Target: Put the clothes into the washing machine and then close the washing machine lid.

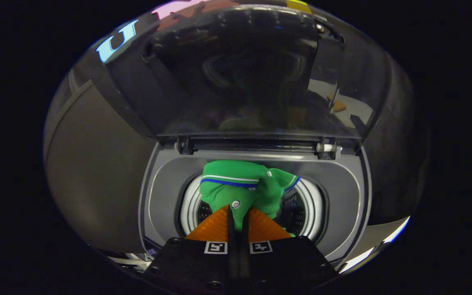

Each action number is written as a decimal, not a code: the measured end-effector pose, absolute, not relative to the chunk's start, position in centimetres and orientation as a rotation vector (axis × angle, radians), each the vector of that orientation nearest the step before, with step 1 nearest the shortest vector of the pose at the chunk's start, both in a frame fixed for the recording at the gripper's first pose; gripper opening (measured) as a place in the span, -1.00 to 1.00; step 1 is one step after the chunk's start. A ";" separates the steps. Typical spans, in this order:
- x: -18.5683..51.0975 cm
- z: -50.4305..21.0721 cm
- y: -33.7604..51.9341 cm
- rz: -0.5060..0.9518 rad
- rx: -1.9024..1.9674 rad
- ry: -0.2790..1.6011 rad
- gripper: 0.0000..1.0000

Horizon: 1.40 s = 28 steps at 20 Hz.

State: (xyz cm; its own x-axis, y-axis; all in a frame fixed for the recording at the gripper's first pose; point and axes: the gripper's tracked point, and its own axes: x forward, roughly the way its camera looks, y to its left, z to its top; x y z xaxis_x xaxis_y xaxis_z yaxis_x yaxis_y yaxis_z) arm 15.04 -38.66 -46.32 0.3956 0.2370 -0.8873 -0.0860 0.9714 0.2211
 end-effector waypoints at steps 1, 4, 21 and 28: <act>15.2 -46.9 -38.8 0.202 0.133 1.155 -0.90; 15.8 -47.9 -40.0 0.178 0.093 1.133 -0.89; 15.2 -44.7 -42.4 0.112 0.145 1.114 0.99; 17.6 -34.0 -41.5 0.181 0.128 0.934 0.98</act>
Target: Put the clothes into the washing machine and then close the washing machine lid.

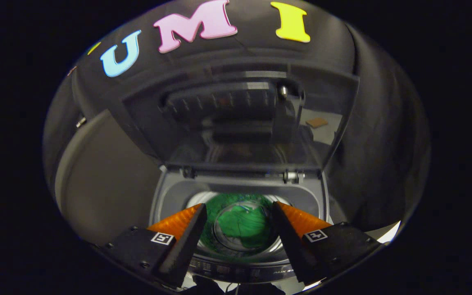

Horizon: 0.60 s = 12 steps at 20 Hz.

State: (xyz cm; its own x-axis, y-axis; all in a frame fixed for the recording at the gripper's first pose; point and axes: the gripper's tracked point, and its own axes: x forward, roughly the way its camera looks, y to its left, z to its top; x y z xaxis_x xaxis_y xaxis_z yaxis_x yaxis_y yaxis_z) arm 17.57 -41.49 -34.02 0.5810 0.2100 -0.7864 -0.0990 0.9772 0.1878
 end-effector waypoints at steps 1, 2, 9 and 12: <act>18.5 -31.9 -41.4 0.194 0.110 0.887 0.98; 19.3 -29.8 -41.3 0.211 0.085 0.841 0.98; 30.3 -18.8 -41.2 0.195 0.176 0.585 0.98; 34.2 -21.5 -42.6 0.147 0.207 0.665 0.98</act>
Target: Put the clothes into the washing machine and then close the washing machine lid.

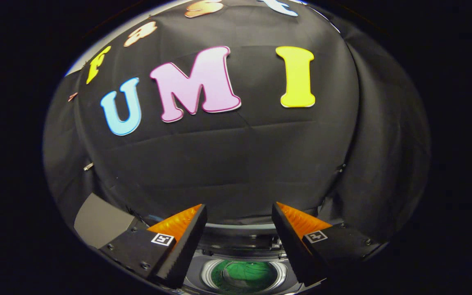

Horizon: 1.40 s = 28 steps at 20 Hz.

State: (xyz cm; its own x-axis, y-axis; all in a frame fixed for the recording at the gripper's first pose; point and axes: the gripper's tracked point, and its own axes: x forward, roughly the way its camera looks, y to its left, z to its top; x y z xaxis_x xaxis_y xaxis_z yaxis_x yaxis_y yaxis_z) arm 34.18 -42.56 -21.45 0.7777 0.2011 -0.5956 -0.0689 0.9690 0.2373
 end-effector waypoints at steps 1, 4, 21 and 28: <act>34.6 -23.4 -43.1 0.126 0.204 0.709 0.98; 34.0 -26.7 -43.1 0.118 0.138 0.805 1.00; 26.8 -25.8 -43.6 0.113 0.116 0.702 1.00; 23.4 -26.4 -43.6 0.107 0.112 0.713 1.00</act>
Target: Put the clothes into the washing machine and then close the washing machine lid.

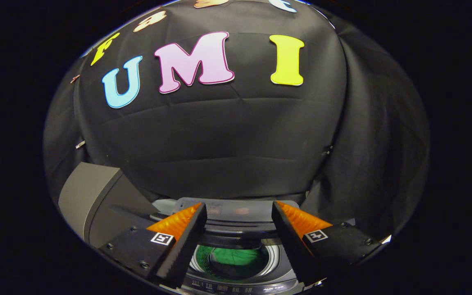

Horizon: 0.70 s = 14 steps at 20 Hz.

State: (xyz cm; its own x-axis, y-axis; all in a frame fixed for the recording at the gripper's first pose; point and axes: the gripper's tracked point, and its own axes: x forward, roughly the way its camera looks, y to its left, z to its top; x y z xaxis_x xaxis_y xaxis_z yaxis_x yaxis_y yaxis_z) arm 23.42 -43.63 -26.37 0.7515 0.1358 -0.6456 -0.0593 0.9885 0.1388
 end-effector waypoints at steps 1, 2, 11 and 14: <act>23.1 -26.5 -43.6 0.108 0.116 0.723 0.99; 22.8 -26.6 -43.5 0.113 0.116 0.731 0.99; 18.8 -29.3 -43.3 0.121 0.092 0.820 0.98; 18.0 -29.0 -42.7 0.129 0.113 0.816 0.99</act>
